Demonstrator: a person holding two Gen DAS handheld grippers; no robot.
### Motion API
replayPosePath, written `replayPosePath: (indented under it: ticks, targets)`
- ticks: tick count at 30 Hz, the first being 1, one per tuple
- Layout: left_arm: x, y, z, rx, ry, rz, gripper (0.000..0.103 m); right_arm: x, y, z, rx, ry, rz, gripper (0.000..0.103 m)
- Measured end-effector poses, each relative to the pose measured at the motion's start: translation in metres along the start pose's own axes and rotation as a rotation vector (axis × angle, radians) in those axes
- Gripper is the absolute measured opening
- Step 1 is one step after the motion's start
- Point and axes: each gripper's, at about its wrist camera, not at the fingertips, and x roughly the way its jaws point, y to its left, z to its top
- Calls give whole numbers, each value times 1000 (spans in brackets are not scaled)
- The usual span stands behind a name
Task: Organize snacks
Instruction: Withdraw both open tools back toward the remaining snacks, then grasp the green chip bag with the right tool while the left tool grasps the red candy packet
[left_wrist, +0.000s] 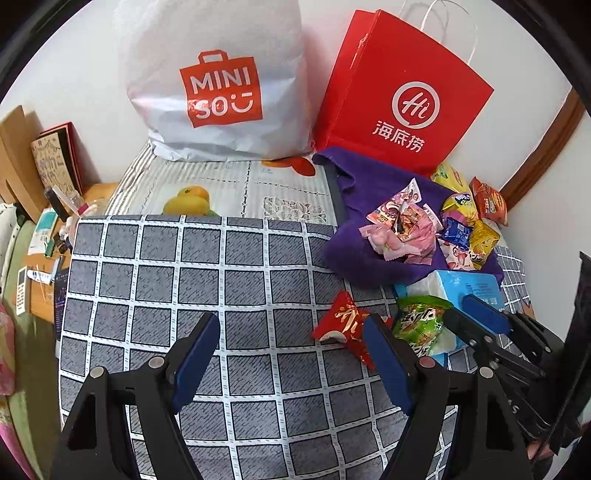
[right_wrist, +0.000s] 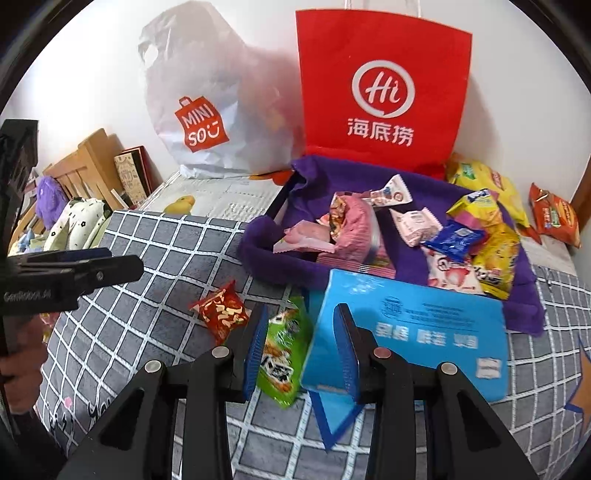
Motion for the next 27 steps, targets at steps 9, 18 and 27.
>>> replayPosePath:
  ticks: [9, 18, 27]
  targets:
    - [11, -2, -5, 12, 28, 11, 78, 21, -1, 4, 4, 28, 14, 7]
    - [18, -15, -14, 30, 64, 39, 78, -44, -11, -8, 25, -54, 99, 5]
    - [13, -43, -28, 70, 66, 40, 78, -100, -48, -49, -7, -78, 11, 5]
